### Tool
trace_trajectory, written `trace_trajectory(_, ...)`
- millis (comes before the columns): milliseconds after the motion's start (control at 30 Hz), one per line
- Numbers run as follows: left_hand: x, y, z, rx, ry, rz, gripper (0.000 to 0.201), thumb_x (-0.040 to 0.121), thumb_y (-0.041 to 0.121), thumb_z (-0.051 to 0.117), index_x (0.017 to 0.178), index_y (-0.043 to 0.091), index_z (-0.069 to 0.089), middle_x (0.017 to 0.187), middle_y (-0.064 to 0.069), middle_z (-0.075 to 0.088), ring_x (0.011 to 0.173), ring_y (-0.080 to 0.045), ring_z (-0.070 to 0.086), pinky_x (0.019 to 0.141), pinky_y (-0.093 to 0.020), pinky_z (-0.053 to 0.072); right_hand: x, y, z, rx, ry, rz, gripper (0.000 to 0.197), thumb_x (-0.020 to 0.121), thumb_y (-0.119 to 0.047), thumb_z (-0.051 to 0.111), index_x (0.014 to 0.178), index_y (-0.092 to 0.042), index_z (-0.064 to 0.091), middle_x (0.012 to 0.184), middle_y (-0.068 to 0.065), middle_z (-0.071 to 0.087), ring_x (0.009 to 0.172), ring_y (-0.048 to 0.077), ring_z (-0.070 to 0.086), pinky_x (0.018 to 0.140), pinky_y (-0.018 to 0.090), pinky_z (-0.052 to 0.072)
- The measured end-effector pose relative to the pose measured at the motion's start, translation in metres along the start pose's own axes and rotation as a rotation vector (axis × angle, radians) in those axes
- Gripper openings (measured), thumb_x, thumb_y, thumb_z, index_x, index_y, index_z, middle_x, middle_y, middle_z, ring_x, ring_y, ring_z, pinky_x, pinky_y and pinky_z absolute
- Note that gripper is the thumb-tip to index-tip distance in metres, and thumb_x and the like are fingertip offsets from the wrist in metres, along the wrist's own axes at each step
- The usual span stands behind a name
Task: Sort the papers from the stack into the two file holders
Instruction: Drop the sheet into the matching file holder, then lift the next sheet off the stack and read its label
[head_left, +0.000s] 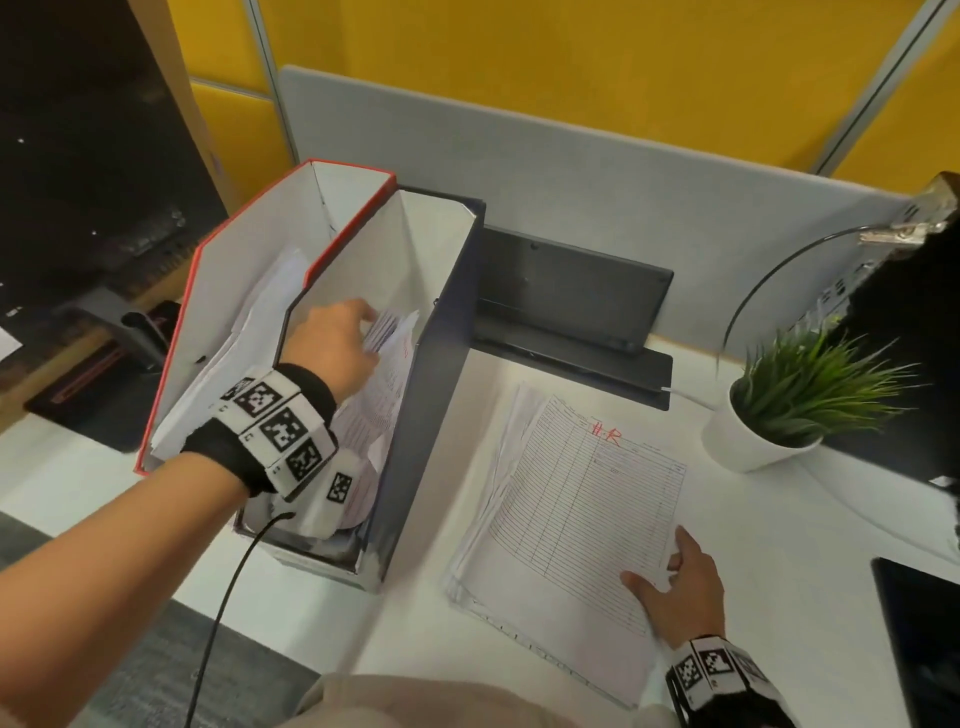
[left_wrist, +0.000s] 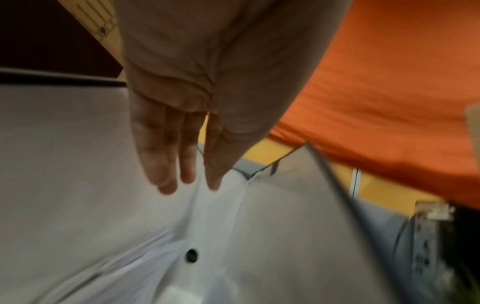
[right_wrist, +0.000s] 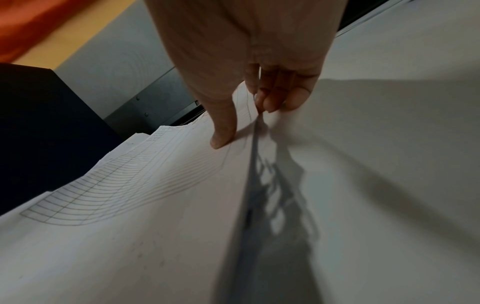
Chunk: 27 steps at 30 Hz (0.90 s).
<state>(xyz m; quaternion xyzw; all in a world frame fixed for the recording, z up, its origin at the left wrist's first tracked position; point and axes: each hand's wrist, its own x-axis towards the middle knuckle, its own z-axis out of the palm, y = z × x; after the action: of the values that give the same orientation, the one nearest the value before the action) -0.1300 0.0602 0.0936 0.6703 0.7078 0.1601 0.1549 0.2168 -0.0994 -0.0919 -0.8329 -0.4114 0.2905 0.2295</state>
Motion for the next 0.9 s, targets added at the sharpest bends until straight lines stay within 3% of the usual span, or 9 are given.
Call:
trace_trajectory(100,-0.004,0.027,-0.012,-0.235,0.196,0.157,0.026,0.087,0.017,0.061,0.113,0.016,0.059,0.099,-0.002,0.063,0.082,-0.015,0.058,0.077,-0.025,0.049,0.003,0.0,0.0,0.002,-0.003,0.013,0.096,0.067,-0.023,0.083,0.144,-0.007,0.029,0.121,0.017,0.05,0.113,0.03,0.048,0.102,0.044,0.039)
trace_trajectory(200,-0.017,0.064,-0.008,-0.459,0.292,0.316,0.015,0.088,0.014,0.057,0.1,0.02,0.063,0.09,0.006,0.063,0.075,-0.006,0.058,0.067,-0.012,0.046,0.002,0.001,0.002,0.022,-0.01,0.013,0.098,0.065,-0.023,0.084,0.144,-0.007,0.029,0.122,0.018,0.049,0.113,0.03,0.048,0.102,0.043,0.039)
trace_trajectory(300,-0.034,0.095,0.018,-0.558,0.229,0.444,0.016,0.087,0.012,0.056,0.096,0.022,0.065,0.087,0.009,0.063,0.075,-0.003,0.06,0.067,-0.011,0.048,0.002,0.001,0.001,0.023,-0.009,0.006,0.099,0.065,-0.025,0.084,0.144,-0.009,0.028,0.123,0.017,0.049,0.114,0.029,0.048,0.103,0.042,0.038)
trace_trajectory(367,-0.042,0.107,0.047,-0.53,0.144,0.465,0.015,0.086,0.013,0.057,0.095,0.022,0.066,0.086,0.009,0.063,0.075,-0.004,0.059,0.068,-0.017,0.049,0.003,0.002,0.001,0.011,-0.02,0.006,0.099,0.066,-0.028,0.083,0.145,-0.012,0.026,0.125,0.015,0.047,0.116,0.028,0.046,0.105,0.041,0.037)
trace_trajectory(500,-0.045,0.1,0.111,-0.303,-0.135,0.307,0.02,0.089,0.014,0.054,0.105,0.017,0.065,0.097,0.0,0.067,0.078,-0.011,0.057,0.071,-0.022,0.044,0.004,0.002,0.001,0.001,-0.05,0.012,0.099,0.067,-0.03,0.082,0.146,-0.014,0.024,0.127,0.013,0.045,0.121,0.026,0.043,0.107,0.04,0.035)
trace_trajectory(600,-0.044,0.083,0.148,-0.098,-0.371,0.106,0.027,0.093,0.019,0.052,0.114,0.005,0.06,0.111,-0.012,0.064,0.097,-0.024,0.06,0.081,-0.029,0.045,0.005,0.001,0.001,-0.013,-0.063,0.028,0.099,0.067,-0.03,0.082,0.146,-0.016,0.024,0.127,0.013,0.045,0.122,0.026,0.042,0.108,0.041,0.035)
trace_trajectory(667,-0.043,0.074,0.163,-0.043,-0.475,0.004,0.028,0.094,0.024,0.052,0.1,-0.002,0.061,0.094,-0.015,0.063,0.088,-0.028,0.06,0.075,-0.032,0.045,0.006,0.0,-0.001,-0.059,-0.078,0.032,0.098,0.067,-0.032,0.082,0.146,-0.017,0.025,0.126,0.012,0.044,0.122,0.026,0.042,0.108,0.041,0.036)
trace_trajectory(800,-0.039,0.067,0.174,-0.105,-0.457,-0.133,0.033,0.085,0.034,0.065,0.065,0.012,0.05,0.066,-0.002,0.049,0.06,-0.018,0.05,0.06,-0.027,0.042,0.006,-0.005,-0.004,-0.144,-0.109,0.035,0.099,0.067,-0.035,0.082,0.146,-0.018,0.025,0.129,0.011,0.041,0.125,0.025,0.038,0.108,0.04,0.035)
trace_trajectory(900,-0.038,0.068,0.173,-0.159,-0.415,-0.214,0.033,0.074,0.038,0.076,0.064,0.011,0.059,0.063,-0.005,0.057,0.056,-0.018,0.052,0.05,-0.022,0.041,0.004,-0.008,-0.007,-0.229,-0.121,0.012,0.099,0.068,-0.036,0.081,0.146,-0.017,0.023,0.135,0.008,0.033,0.129,0.024,0.029,0.11,0.035,0.03)
